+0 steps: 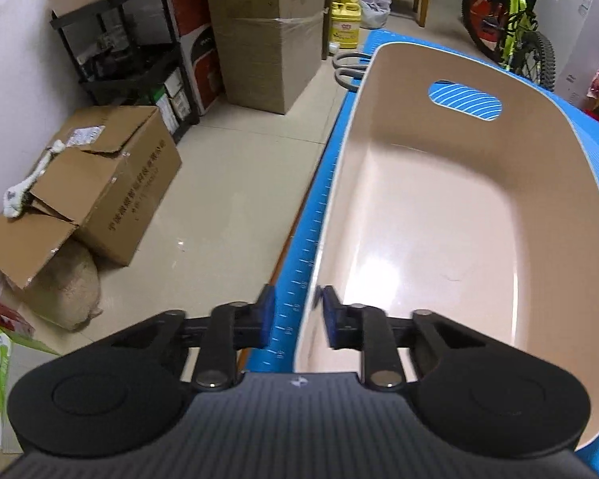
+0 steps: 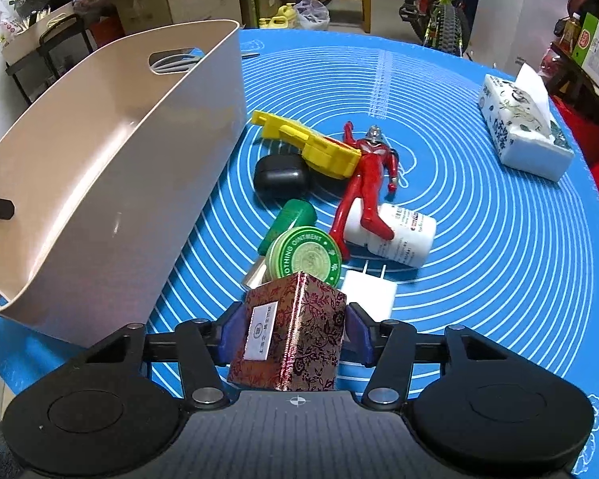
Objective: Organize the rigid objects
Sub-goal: 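Grasp the red patterned tin box with the right gripper, then carry the tin box into the bin and open the right gripper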
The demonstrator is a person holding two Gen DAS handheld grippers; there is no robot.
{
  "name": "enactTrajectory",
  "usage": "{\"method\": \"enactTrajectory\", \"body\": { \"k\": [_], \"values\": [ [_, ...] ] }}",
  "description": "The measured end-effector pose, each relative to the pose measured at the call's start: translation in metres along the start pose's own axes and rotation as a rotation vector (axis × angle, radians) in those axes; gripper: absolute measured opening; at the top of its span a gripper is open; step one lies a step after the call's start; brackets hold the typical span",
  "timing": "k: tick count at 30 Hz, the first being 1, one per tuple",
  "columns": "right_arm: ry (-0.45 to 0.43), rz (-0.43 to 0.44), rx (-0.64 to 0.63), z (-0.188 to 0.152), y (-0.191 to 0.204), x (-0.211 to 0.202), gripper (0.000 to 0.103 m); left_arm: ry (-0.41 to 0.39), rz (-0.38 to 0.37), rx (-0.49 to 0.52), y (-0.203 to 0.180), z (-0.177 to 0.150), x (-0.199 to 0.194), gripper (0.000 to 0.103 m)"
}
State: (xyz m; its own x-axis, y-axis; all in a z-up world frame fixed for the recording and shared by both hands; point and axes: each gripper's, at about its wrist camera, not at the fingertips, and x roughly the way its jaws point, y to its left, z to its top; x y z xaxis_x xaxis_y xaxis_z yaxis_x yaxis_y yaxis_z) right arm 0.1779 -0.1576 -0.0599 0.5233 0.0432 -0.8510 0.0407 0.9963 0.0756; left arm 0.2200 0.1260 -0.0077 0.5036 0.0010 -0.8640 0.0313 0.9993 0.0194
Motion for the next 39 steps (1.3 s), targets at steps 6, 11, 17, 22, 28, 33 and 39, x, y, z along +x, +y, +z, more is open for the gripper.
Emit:
{"method": "enactTrajectory", "body": {
  "k": [6,11,17,22,28,33,39],
  "values": [
    [-0.033,0.002,-0.023,-0.001,0.004,-0.003,0.052,0.009,-0.017,0.008,-0.001,0.002,0.003,0.012],
    [-0.049,0.0,-0.037,0.0,0.008,-0.007,0.048,0.005,-0.028,0.005,0.0,0.0,0.002,0.011],
    [-0.089,-0.016,-0.044,0.001,0.009,-0.018,0.047,0.005,-0.029,0.003,0.001,0.0,0.002,0.011],
    [-0.13,-0.034,-0.042,0.004,0.007,-0.033,0.047,0.005,-0.03,0.0,0.002,0.0,0.002,0.011],
    [-0.224,-0.056,-0.022,0.016,0.007,-0.06,0.047,0.005,-0.025,0.003,0.001,0.0,0.002,0.011],
    [-0.331,-0.058,0.006,0.033,0.015,-0.085,0.047,0.004,-0.026,0.005,0.001,0.0,0.002,0.011],
    [-0.426,-0.011,-0.003,0.057,0.04,-0.1,0.047,0.006,-0.025,0.0,0.0,0.0,0.002,0.011]
  ]
}}
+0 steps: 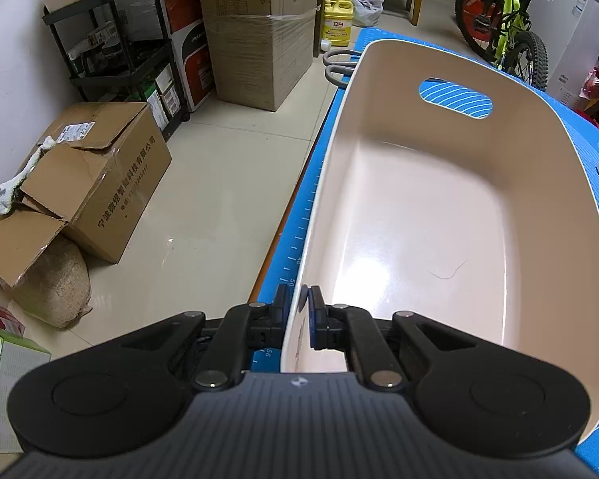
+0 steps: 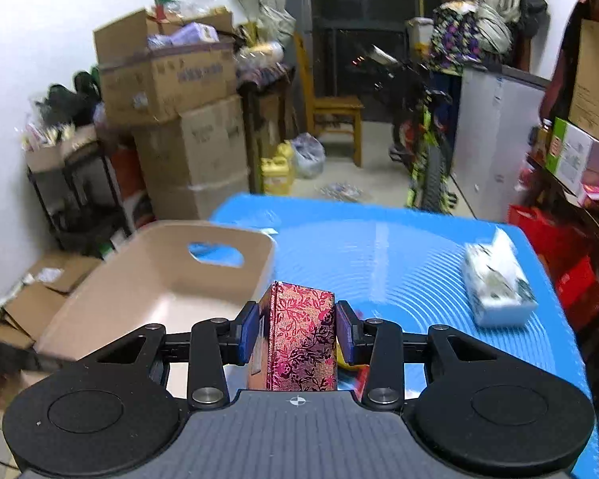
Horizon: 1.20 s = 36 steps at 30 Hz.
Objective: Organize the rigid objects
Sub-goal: 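Carry the tin box into the bin and open the right gripper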
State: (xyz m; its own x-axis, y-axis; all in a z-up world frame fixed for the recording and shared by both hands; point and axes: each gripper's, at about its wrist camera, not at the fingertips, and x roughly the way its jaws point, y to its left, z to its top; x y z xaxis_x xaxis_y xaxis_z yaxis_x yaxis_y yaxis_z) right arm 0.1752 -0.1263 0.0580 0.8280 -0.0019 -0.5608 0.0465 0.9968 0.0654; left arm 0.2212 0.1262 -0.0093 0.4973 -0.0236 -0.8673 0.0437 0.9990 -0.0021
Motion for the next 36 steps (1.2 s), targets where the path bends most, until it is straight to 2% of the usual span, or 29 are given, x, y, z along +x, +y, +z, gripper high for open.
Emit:
{"method": "enactTrajectory", "body": {
  "k": [6,12,21,29,36],
  "values": [
    [-0.009,0.069,-0.037,0.012,0.038,0.023,0.047,-0.002,0.014,0.004,-0.004,0.0,0.0,0.012],
    [0.074,0.128,-0.058,0.01,0.069,0.058,0.047,-0.002,0.014,0.006,-0.004,-0.001,-0.001,0.012],
    [0.196,0.111,-0.185,-0.011,0.106,0.098,0.047,-0.002,0.022,0.013,-0.006,-0.001,0.0,0.012],
    [0.347,0.096,-0.265,-0.029,0.124,0.13,0.047,0.0,0.024,0.018,-0.005,-0.001,0.0,0.012],
    [0.437,0.102,-0.315,-0.029,0.129,0.14,0.048,0.0,0.028,0.018,-0.005,0.0,0.0,0.012]
  ]
}}
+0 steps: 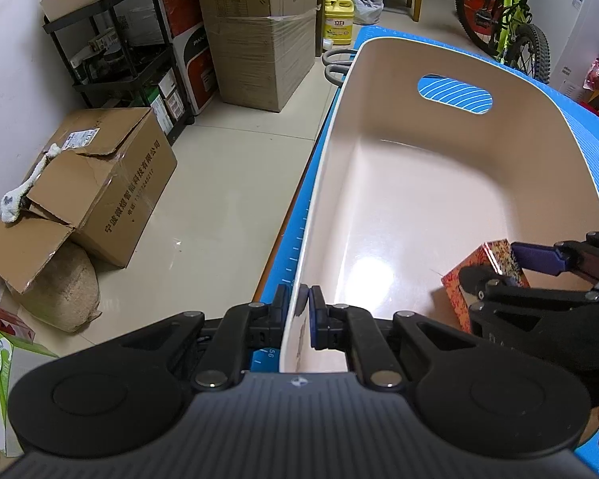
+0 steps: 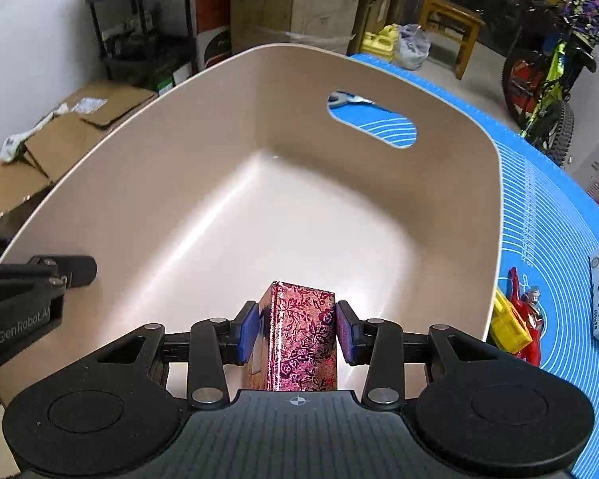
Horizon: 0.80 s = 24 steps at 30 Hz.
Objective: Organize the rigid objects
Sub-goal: 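Carry the tin box into the bin and open the right gripper, then return the right gripper to the mat and grasp the white charger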
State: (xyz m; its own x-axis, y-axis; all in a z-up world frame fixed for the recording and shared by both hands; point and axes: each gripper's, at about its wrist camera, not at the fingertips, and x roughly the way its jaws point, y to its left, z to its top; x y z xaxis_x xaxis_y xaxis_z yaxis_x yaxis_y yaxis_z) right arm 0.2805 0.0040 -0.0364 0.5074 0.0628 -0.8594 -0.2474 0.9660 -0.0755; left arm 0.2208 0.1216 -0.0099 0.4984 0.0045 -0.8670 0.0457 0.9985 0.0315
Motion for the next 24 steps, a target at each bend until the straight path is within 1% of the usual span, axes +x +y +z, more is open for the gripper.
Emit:
{"method": "enactTrajectory", "body": {
  "k": [2,3,5,7,11,12,13,15,20,22,24],
  "values": [
    [0.004,0.007,-0.003,-0.001,0.001,-0.001,0.046,0.0,0.0,0.0,0.0,0.0,0.0,0.012],
    [-0.007,0.01,0.001,0.0,0.0,-0.002,0.049,0.001,0.0,-0.001,0.0,0.0,0.0,0.012],
    [-0.024,0.016,0.024,-0.001,-0.003,-0.006,0.05,0.002,0.0,-0.003,-0.001,0.0,0.0,0.012],
    [-0.048,0.024,0.048,-0.002,-0.008,-0.012,0.052,0.002,0.0,-0.003,-0.001,0.0,0.0,0.012],
    [-0.108,0.05,0.082,-0.005,-0.02,-0.035,0.053,0.002,-0.001,-0.005,-0.001,0.0,0.0,0.012],
    [-0.127,0.055,0.096,-0.006,-0.025,-0.043,0.054,0.003,-0.002,-0.006,-0.001,0.0,0.0,0.012],
    [-0.139,0.055,0.11,-0.006,-0.031,-0.049,0.062,0.003,-0.002,-0.007,-0.001,0.001,0.0,0.012],
    [-0.172,0.047,0.144,-0.007,-0.043,-0.063,0.07,0.003,-0.002,-0.005,-0.001,0.001,0.0,0.012],
    [-0.217,0.012,0.221,-0.019,-0.078,-0.092,0.07,0.003,-0.003,-0.008,0.0,0.001,-0.001,0.012],
    [-0.217,-0.008,0.246,-0.026,-0.092,-0.099,0.075,0.003,-0.002,-0.01,0.0,0.001,-0.001,0.012],
    [-0.21,-0.02,0.273,-0.033,-0.105,-0.103,0.076,0.003,-0.002,-0.009,0.0,0.001,-0.001,0.012]
  ]
}}
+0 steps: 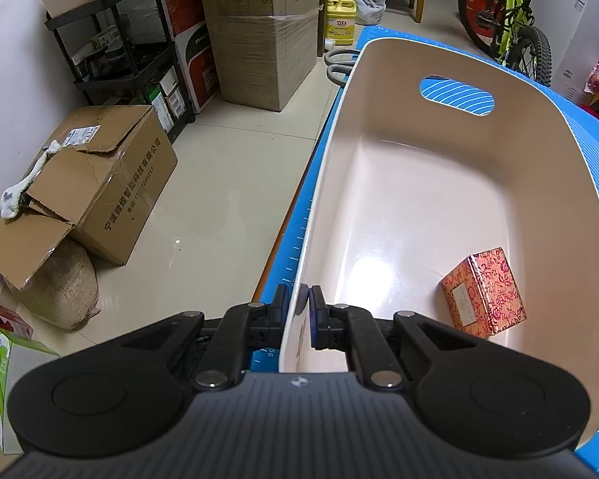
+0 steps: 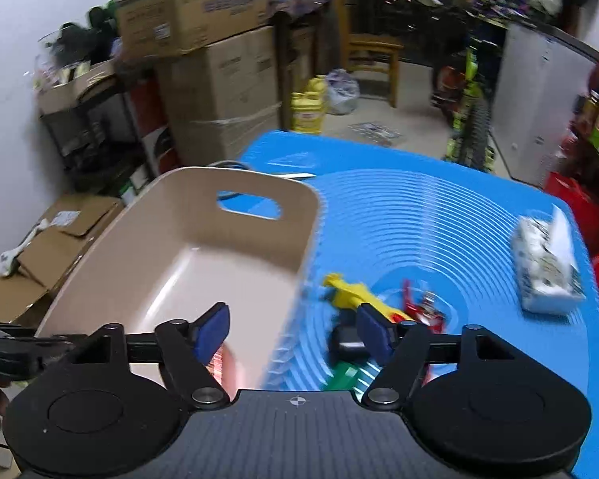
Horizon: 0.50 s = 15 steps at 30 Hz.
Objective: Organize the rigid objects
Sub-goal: 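Return the right gripper to the mat and grasp the white charger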
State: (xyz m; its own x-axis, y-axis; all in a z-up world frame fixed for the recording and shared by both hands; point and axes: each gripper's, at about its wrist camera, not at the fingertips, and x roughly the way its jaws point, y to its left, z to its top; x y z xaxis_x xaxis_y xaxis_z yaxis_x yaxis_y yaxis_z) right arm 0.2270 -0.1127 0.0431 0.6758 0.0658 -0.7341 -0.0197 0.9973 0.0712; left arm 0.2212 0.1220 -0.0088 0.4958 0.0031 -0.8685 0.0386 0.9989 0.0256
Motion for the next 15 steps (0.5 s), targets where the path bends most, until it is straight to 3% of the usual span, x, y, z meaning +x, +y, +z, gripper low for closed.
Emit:
{"method": "enactTrajectory", "body": {
  "k": [10,15],
  "values": [
    [0.075,-0.111,0.1,-0.035,-0.069,0.002,0.078,0.0,0.002,0.0,0.0,0.0,0.0,0.012],
    [0.16,-0.102,0.133,-0.052,-0.085,0.02,0.078,-0.001,0.006,0.004,-0.001,0.0,-0.001,0.012]
  ]
}}
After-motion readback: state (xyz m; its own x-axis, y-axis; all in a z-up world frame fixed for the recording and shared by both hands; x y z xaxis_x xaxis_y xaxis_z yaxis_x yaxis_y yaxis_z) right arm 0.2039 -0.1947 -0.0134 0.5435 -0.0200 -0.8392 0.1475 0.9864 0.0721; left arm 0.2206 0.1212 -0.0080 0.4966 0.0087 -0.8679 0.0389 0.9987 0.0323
